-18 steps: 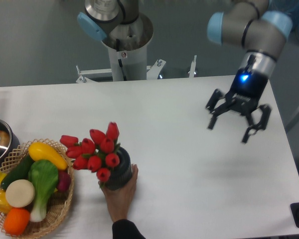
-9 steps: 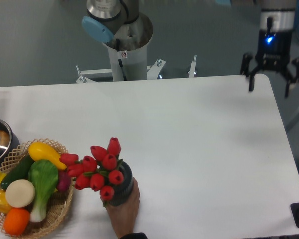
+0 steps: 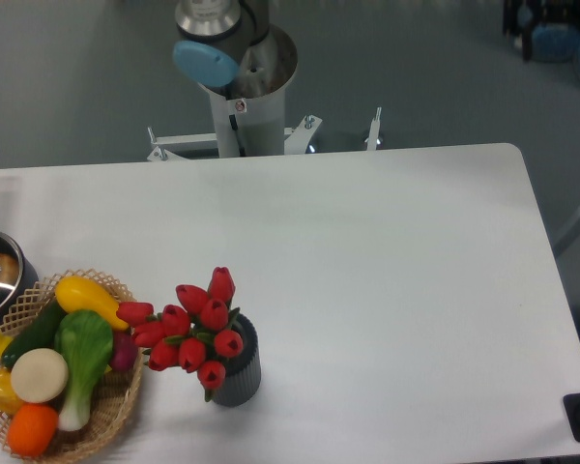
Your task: Insert the flowers into the vase
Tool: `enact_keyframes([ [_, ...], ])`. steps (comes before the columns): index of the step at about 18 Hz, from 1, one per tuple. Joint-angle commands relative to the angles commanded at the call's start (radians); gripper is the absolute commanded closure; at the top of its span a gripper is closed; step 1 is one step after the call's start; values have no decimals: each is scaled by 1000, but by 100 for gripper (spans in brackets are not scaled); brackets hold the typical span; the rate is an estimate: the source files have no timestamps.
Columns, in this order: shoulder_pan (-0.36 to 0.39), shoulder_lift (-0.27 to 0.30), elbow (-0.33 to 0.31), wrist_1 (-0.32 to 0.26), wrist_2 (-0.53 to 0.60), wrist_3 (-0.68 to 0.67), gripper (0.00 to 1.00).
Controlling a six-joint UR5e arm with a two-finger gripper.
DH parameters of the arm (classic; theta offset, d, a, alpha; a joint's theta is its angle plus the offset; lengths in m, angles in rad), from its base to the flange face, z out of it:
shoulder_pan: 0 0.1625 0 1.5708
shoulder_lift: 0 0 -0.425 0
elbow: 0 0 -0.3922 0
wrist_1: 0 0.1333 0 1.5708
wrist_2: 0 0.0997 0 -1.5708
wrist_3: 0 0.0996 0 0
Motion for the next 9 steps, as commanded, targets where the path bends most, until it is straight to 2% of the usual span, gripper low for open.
enact_keyframes([
  [2,57,26,15,-80,2,80,0],
  [4,104,46,28,-146,53,147,0],
  [6,126,58,29,-165,122,207,0],
  [9,131,58,20,-168,135,212,0],
])
